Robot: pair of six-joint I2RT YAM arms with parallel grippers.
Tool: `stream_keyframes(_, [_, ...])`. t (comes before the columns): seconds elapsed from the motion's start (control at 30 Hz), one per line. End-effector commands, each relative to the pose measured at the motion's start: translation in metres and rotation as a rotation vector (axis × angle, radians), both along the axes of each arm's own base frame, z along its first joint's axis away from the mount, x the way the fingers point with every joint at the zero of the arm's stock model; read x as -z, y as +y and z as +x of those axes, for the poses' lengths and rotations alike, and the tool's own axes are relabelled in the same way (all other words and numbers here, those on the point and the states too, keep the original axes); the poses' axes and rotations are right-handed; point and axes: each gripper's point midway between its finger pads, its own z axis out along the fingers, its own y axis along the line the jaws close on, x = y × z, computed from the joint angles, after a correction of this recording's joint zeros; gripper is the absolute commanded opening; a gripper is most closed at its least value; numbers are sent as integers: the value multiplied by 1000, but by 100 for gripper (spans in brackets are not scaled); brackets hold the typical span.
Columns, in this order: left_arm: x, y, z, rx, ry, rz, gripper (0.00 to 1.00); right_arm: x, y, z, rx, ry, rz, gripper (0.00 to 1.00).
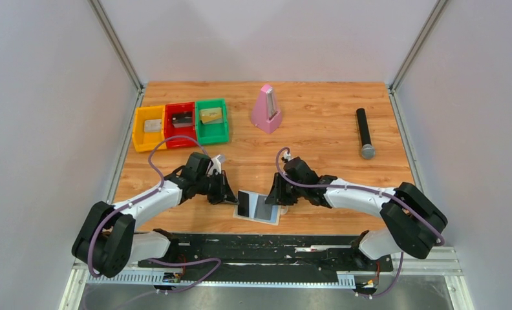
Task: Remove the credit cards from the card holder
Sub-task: Remove the credit card from the card holder.
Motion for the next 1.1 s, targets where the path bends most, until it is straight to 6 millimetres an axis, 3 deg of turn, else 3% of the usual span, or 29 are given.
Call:
stream_keyframes(0.0, [-17, -1, 7, -14, -34, -14, 0, -45, 22, 18, -136, -201, 91, 30])
stream_keyframes(0.17, [-28, -5, 7, -24, -43, -52, 0, -74, 45, 22, -252, -352, 172, 33])
stream_keyframes(0.37, [-39, -5, 9, -88, -34, -83, 0, -94, 72, 8, -458, -770, 99, 41])
stream_keyframes(0.73, [-41, -6, 11, -137, -7, -93, 0, -79, 96, -21, -533, -1048, -104, 67])
stream_keyframes(0.9, [-47, -6, 13, -169, 4, -106, 0, -67, 99, -25, -542, -1090, -225, 68])
stream_keyframes(1.07, [-49, -5, 12, -183, 5, -109, 0, -53, 95, -14, -499, -1101, -348, 60])
